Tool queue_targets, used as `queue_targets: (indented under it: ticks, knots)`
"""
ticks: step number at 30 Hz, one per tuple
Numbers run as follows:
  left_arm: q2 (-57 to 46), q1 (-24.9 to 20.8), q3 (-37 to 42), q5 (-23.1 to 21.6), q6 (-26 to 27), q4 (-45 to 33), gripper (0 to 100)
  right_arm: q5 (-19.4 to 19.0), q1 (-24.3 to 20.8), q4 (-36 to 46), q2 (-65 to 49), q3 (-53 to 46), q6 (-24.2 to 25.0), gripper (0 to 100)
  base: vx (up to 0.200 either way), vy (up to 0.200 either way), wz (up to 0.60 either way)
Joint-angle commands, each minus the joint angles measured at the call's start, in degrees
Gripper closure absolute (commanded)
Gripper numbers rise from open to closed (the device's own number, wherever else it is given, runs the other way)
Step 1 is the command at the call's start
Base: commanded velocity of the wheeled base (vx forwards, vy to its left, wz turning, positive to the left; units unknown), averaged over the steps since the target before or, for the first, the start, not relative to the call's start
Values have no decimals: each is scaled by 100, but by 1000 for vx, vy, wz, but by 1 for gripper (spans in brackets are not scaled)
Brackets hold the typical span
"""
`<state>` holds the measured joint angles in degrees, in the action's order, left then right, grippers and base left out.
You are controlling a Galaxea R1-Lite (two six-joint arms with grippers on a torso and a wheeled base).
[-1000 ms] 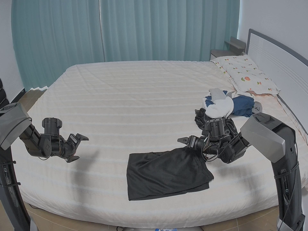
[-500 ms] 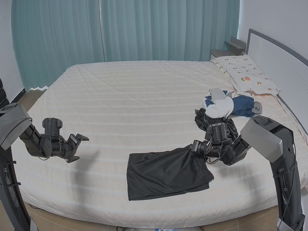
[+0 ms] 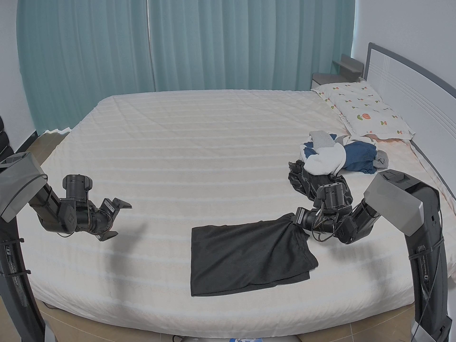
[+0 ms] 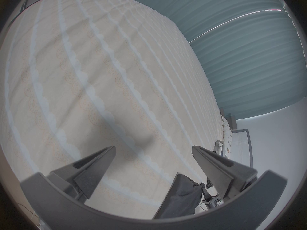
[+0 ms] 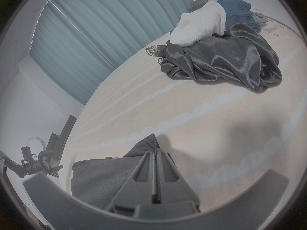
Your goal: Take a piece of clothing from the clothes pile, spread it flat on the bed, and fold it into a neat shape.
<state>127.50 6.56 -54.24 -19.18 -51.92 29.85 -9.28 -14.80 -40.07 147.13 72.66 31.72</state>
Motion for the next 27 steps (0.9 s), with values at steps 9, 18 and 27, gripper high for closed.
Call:
queue_targets:
  ticks: [9,18,27]
  knots:
    - [3,3,1,2,-2,3,0,102,65,-97,-105,-182,18,0,0,0,0]
    - [3,3,1,2,-2,3,0,-259,56,-660,-1292,-1948,10,0,0,0,0]
    - [3,3,1,-7,-2,3,0,-786,-58,-1653,-1661,-3706,-43,0,0,0,0]
